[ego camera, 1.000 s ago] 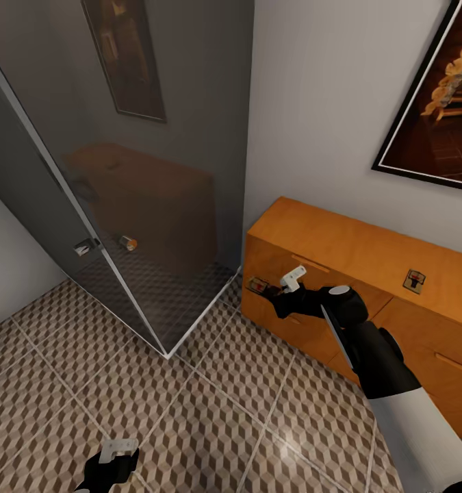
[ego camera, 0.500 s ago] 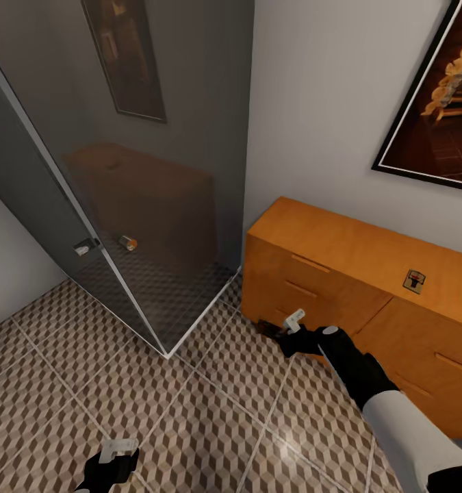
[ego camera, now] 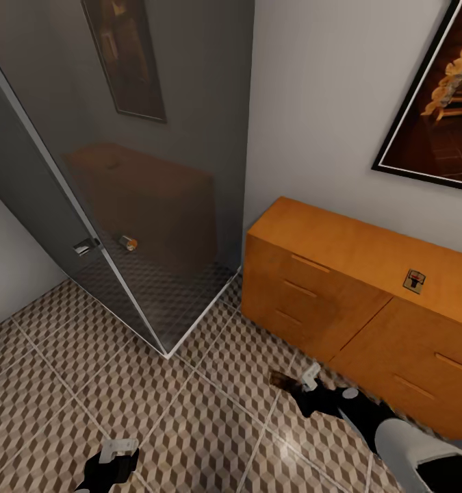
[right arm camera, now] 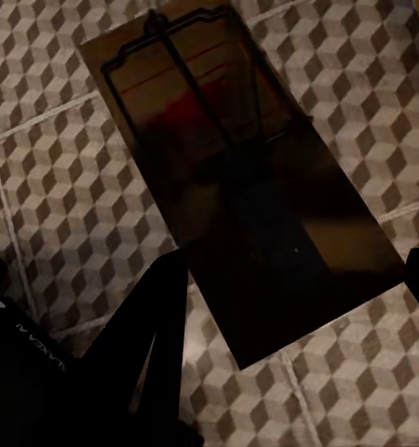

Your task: Take the four mousetraps from the cabinet in the bathroom and place them on the bathroom floor. Make sure all four end up on the same floor surface, and ensure that at least two of them are either under or directly next to the same bathroom sink.

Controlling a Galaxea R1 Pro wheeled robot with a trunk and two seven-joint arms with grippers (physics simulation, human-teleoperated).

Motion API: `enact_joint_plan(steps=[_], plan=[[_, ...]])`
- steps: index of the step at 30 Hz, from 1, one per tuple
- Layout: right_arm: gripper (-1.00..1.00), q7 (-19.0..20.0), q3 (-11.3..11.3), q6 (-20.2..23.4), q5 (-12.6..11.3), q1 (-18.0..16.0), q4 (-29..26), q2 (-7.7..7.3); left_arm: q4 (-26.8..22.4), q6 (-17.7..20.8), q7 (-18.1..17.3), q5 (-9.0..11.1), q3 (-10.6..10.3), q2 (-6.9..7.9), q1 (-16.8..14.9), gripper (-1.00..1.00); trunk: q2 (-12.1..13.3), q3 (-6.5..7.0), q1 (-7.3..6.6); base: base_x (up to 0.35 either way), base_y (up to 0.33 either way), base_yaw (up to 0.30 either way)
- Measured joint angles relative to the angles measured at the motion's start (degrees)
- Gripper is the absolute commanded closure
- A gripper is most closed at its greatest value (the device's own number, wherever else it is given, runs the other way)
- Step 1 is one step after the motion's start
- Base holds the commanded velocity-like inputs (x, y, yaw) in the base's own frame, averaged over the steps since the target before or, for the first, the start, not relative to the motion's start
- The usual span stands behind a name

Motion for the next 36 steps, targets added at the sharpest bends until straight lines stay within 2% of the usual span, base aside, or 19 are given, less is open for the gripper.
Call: enact_joint_plan(steps=[3,6,8,9,10,11,13,15,17,23,30,36], plan=[[1.0,-4.29,-0.01,-8.46,-0.51,0.08,5.97,-1.03,0.0,-0.04,-0.05,0.0,0.0,0.0,0.0,-1.0,0.0,0.0,0.0,0.0,0.0,0.0],[1.0,-8.4,-0.01,-11.9,-1.45,0.51,7.58,-1.8,0.0,-0.07,-0.07,0.0,0.0,-0.01,0.0,-1.0,0.0,0.0,0.0,0.0,0.0,0.0],[1.0,-9.81,0.06,-13.18,-2.52,1.07,7.99,-2.32,0.0,-0.08,-0.08,-0.01,0.0,-0.02,0.0,-1.0,0.0,0.0,0.0,0.0,0.0,0.0],[1.0,-10.37,0.13,-14.3,-3.54,1.77,8.14,-2.58,0.0,-0.08,-0.08,-0.01,0.0,-0.04,0.0,-1.0,0.0,0.0,0.0,0.0,0.0,0.0],[1.0,-11.03,0.3,-17.33,-5.98,3.59,8.29,-2.87,0.0,-0.06,-0.06,-0.01,0.0,-0.07,0.0,-1.0,0.0,-0.01,-0.01,0.0,0.0,0.0],[1.0,-11.27,0.04,-18.96,-7.35,4.47,8.32,-2.97,0.0,-0.03,-0.04,0.0,0.0,-0.05,0.0,-1.0,0.0,0.0,0.0,0.0,0.0,0.0],[1.0,-11.47,-0.18,-20.87,-9.36,5.34,8.38,-3.19,0.0,-0.02,-0.02,0.0,0.0,-0.02,0.0,-1.0,0.0,0.0,0.0,0.0,0.0,0.0],[1.0,-11.7,-0.27,-22.49,-12.81,6.62,8.44,-3.64,0.0,-0.01,-0.01,0.0,0.0,-0.01,0.0,-1.0,0.0,0.0,0.0,0.0,0.0,0.0],[1.0,-11.85,-0.28,-23.37,-15.86,8.61,8.44,-3.74,0.0,0.0,0.0,0.0,0.0,0.0,0.0,-1.0,0.0,0.0,0.0,0.0,0.0,0.0],[1.0,-12.0,-0.41,-23.77,-22.88,10.24,8.42,-3.48,0.0,0.0,0.0,0.0,-0.01,-0.03,0.0,-1.0,0.0,0.0,0.0,0.0,0.0,0.0],[1.0,-12.0,-0.36,-23.73,-24.15,10.43,8.42,-2.12,0.07,0.0,0.0,0.0,-0.05,-0.17,0.0,-1.0,0.0,0.0,0.0,0.0,0.0,0.0],[1.0,-12.01,-0.4,-23.67,-24.23,10.44,8.42,-1.9,0.09,0.0,0.0,0.0,-0.09,-0.38,0.0,-1.0,0.0,0.0,0.0,0.0,0.0,0.0]])
